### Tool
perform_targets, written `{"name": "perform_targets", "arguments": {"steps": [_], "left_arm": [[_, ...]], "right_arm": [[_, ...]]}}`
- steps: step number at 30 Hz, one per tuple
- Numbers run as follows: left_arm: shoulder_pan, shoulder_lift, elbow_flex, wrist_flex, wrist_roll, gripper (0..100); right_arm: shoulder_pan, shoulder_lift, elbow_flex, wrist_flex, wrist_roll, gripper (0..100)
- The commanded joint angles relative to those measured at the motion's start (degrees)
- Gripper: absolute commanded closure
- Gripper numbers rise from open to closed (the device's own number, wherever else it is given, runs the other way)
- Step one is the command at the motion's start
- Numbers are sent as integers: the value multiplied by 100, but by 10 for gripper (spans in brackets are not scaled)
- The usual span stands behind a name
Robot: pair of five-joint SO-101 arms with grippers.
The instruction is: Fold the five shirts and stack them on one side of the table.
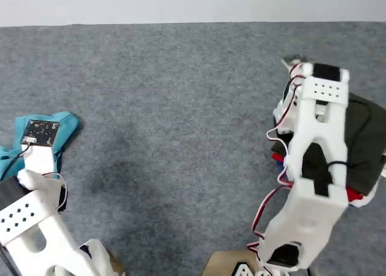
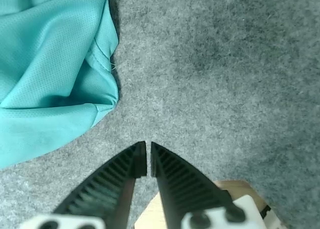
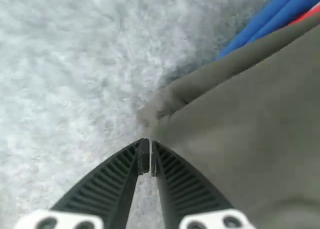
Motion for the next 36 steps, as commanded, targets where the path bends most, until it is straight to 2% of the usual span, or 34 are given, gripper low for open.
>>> {"name": "perform_targets", "arguments": {"steps": [1, 9, 12, 17, 21, 26, 36], "left_arm": [[35, -123, -22, -62, 9, 978], [9, -132, -479, -44, 615, 972], [0, -114, -664, -62, 624, 926], [-9, -79, -813, -193, 589, 833], [-369, 62, -778, -870, 114, 791], [-721, 1512, -1341, -1521, -642, 786], [-941, 5213, -5095, -1020, -1873, 772]], "right_arm": [[-321, -919, -299, 347, -62, 989], [-514, -2352, 554, 497, -62, 989], [-497, -2941, 1380, 497, -62, 989], [-40, -3899, 2743, 497, -18, 989], [558, -4444, 3402, 497, -9, 989], [963, -4769, 3912, 497, -9, 989], [980, -4848, 4299, 505, -35, 989]]}}
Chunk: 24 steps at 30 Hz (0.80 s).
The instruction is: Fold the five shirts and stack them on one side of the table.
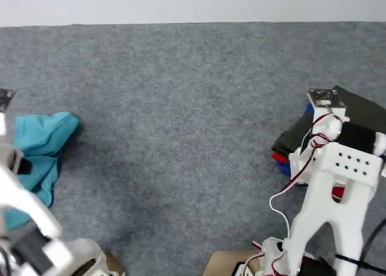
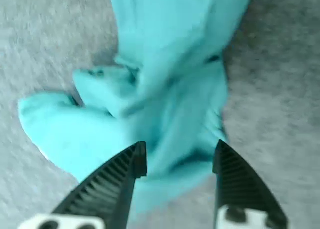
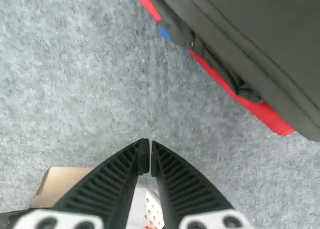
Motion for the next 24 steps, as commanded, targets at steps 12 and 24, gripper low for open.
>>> {"name": "perform_targets", "arguments": {"steps": [12, 24], "left_arm": [[-18, 3288, -3266, 1011, -1653, 780], [1064, 2866, -4681, 1793, -607, 996]], "right_arm": [[66, -154, 35, 233, -35, 989], [48, -198, 26, 233, -26, 989]]}}
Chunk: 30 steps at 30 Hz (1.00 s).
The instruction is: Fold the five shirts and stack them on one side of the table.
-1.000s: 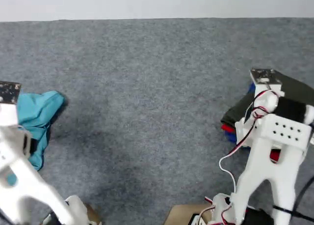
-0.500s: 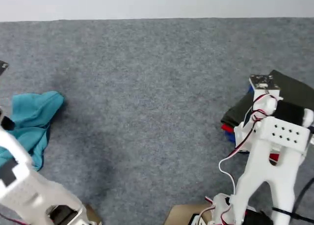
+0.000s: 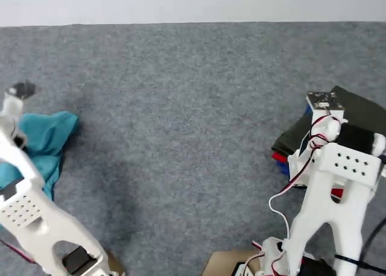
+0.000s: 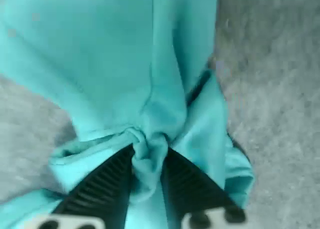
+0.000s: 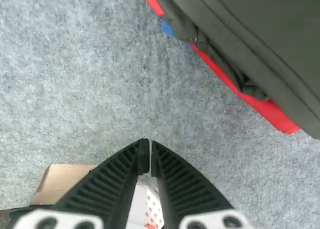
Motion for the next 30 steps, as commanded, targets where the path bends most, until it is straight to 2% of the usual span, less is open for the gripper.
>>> {"name": "perform_targets", "arguments": {"steps": [1, 9, 12, 14, 18, 20, 24, 27, 30], "left_arm": [[651, -914, -1103, 123, 1108, 996], [2637, -1758, -3503, 79, 3534, 995], [3314, -1960, -4004, 176, 3930, 995], [3613, -2127, -3899, 176, 3991, 995], [3842, -2514, -2703, 185, 3982, 994], [3930, -2787, -1666, 185, 3868, 993], [4132, -3297, 875, 185, 3112, 989], [4132, -3631, 2554, 167, 2444, 907], [3895, -3798, 3275, 167, 2321, 832]], "right_arm": [[48, -180, -53, 233, -26, 990], [40, -180, -53, 233, -18, 990], [40, -180, -53, 233, -18, 990], [40, -180, -53, 233, -18, 990], [31, -180, -53, 233, -18, 990], [31, -180, -53, 233, -18, 990], [31, -180, -70, 224, -9, 990], [22, -180, -79, 224, -9, 990], [-277, -127, -193, 215, -9, 990]]}}
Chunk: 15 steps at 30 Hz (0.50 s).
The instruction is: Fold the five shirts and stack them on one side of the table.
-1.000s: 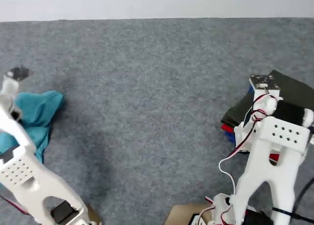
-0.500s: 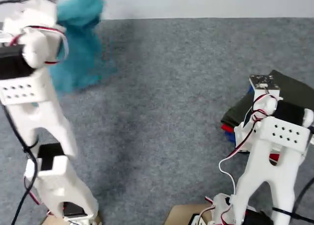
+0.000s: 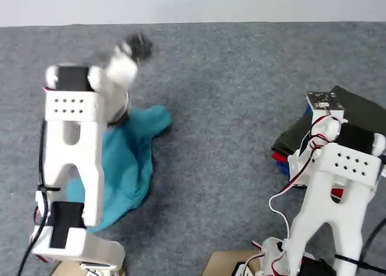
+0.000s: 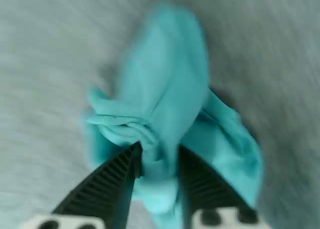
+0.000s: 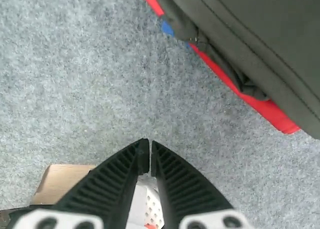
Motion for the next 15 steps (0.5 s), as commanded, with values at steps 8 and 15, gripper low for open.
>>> {"name": "perform_targets", "arguments": {"steps": [8, 15], "left_arm": [[-1380, -510, 444, 114, -1029, 826], [-1890, -862, 1130, 132, -1582, 826]], "right_arm": [[-1578, -110, -800, 215, -26, 990], [-1631, -110, -782, 224, -44, 990]]}}
